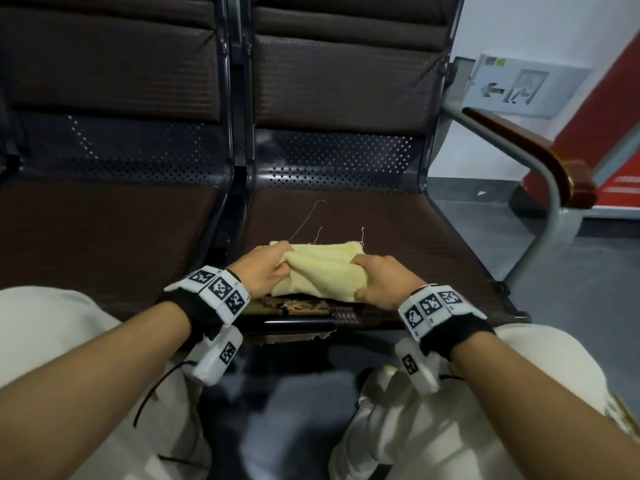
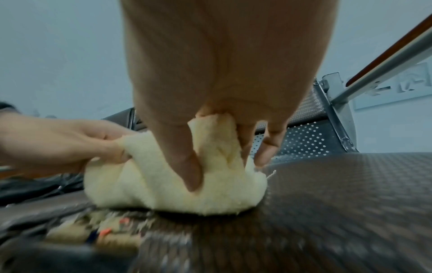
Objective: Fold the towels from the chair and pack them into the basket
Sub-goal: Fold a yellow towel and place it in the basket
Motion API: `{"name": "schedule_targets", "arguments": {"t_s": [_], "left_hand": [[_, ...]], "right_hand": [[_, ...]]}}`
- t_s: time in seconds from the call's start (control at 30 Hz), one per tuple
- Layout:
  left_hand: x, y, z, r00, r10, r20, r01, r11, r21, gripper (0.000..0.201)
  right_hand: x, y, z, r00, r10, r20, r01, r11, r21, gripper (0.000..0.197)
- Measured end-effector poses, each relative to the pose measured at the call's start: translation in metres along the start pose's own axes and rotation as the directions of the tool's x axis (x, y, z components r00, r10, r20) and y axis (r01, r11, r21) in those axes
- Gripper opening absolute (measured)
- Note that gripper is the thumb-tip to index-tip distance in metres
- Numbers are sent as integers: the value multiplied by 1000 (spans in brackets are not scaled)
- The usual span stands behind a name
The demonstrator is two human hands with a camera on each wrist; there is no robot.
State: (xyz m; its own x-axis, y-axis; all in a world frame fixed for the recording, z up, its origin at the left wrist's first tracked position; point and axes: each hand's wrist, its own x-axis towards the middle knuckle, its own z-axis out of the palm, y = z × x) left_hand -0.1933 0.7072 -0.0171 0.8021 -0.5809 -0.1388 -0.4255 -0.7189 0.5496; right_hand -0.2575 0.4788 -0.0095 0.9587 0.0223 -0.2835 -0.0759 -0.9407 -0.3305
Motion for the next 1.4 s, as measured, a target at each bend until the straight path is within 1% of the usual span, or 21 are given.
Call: {"name": "schedule_targets", "arguments": {"t_s": [0.07,0.1,0.17,0.23,0.37,0.47,0.57,0.63,0.73,0.8,0.9,0.97,1.0,1.03,1.1,1.13,1.2,1.23,1.3,1.33,1.4], "left_hand": [[7,-5,-7,1000,-26,-17,25,999,-45,17],[12,-9,-10,999,-44,-28,42,998,-48,17],[24,-17,-15,996,-76,-35,76,997,-24,18],[37,-24,-15,992,-123,-28,123,992,-8,22],[61,-39,-11,981,-195,-19,195,981,-10,27],[70,-51,-7,975,-221,-13,221,975,15,24],[76,-56,-2,975,-221,-25,222,973,62,27],[78,-56,0,972,-234,-12,234,967,102,30],[77,-53,0,970,-241,30,234,961,148,28],[74,-48,-1,971,-232,63,217,959,185,27],[63,-35,-4,969,-218,112,180,943,280,28],[54,-25,-8,969,-217,116,166,924,343,39],[50,-20,-10,973,-209,102,165,930,329,50],[46,-14,-13,979,-181,91,149,948,281,59],[38,2,-17,992,-74,104,60,990,131,75],[34,11,-19,993,-20,120,12,998,64,82],[26,32,-23,984,79,158,-78,997,-15,95],[22,41,-24,977,127,172,-119,991,-54,95],[12,60,-26,965,184,188,-158,977,-144,79],[6,69,-27,956,208,207,-170,968,-187,71],[-2,87,-24,929,264,261,-199,948,-250,63]], "right_hand": [[12,3,-9,999,5,33,-8,997,73,44],[19,6,-13,998,8,62,-18,987,162,35],[32,10,-17,993,20,116,-61,930,363,17],[47,12,-17,990,60,130,-113,887,447,13],[77,16,-13,965,227,131,-261,868,423,47],[92,16,-6,956,277,98,-294,902,316,45],[99,15,3,931,364,-12,-346,893,288,43],[102,11,5,901,432,-47,-403,870,284,53],[102,8,4,874,485,4,-478,859,184,77],[102,8,4,876,477,63,-481,864,151,80],[94,5,6,885,437,160,-463,857,225,76],[81,2,6,898,403,175,-439,832,339,76],[74,-1,6,916,373,149,-400,815,419,75],[66,-4,6,940,328,94,-328,789,520,70],[44,-13,5,972,229,-53,-125,695,708,50],[32,-18,3,976,185,-116,-36,661,749,42],[3,-26,-6,975,91,-205,98,648,756,38],[-12,-29,-13,968,52,-247,157,640,752,37],[-41,-31,-29,944,8,-329,250,632,733,34],[-56,-30,-38,932,2,-363,277,643,714,33],[-85,-24,-55,914,15,-406,296,660,690,31]]}}
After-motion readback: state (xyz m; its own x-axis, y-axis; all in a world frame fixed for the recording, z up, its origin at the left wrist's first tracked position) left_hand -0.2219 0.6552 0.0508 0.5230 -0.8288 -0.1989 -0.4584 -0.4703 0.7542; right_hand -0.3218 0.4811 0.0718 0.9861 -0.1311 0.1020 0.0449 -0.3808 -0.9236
